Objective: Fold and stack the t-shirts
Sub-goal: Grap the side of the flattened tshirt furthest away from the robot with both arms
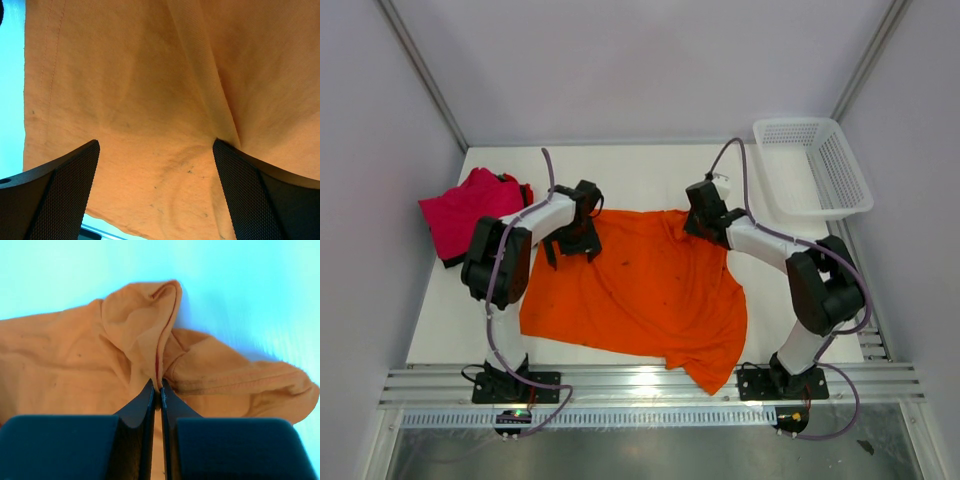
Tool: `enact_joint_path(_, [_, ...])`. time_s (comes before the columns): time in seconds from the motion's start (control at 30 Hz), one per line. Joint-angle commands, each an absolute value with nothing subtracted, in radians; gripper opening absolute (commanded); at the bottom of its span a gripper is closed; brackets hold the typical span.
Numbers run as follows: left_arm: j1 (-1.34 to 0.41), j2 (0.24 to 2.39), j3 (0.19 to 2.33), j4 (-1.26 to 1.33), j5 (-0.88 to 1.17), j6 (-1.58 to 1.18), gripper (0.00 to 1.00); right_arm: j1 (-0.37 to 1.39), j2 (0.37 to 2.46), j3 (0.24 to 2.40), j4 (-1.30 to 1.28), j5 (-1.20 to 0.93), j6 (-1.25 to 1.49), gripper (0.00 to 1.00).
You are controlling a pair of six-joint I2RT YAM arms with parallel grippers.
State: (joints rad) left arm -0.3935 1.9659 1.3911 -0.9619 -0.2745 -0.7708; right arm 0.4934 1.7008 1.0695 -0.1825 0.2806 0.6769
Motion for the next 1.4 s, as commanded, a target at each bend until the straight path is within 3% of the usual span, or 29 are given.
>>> enact_joint_path(0.0, [-0.396, 1.988, 1.411, -0.913, -0.259, -0.779, 0.98, 0.489, 1.720, 1.166, -0.216, 0.371, 0.605, 0.09])
enact_joint_path(0.33, [-0.396, 1.965, 1.404, -0.922, -0.261, -0.778, 0.98, 0.393, 1.766, 1.423, -0.365, 0.480, 0.522, 0.10])
enact_joint_path(1.37, [-0.396, 1.902, 1.348, -0.968, -0.295, -0.813, 0.98, 0.259, 1.945, 1.600, -0.443, 0.492, 0.423, 0.13])
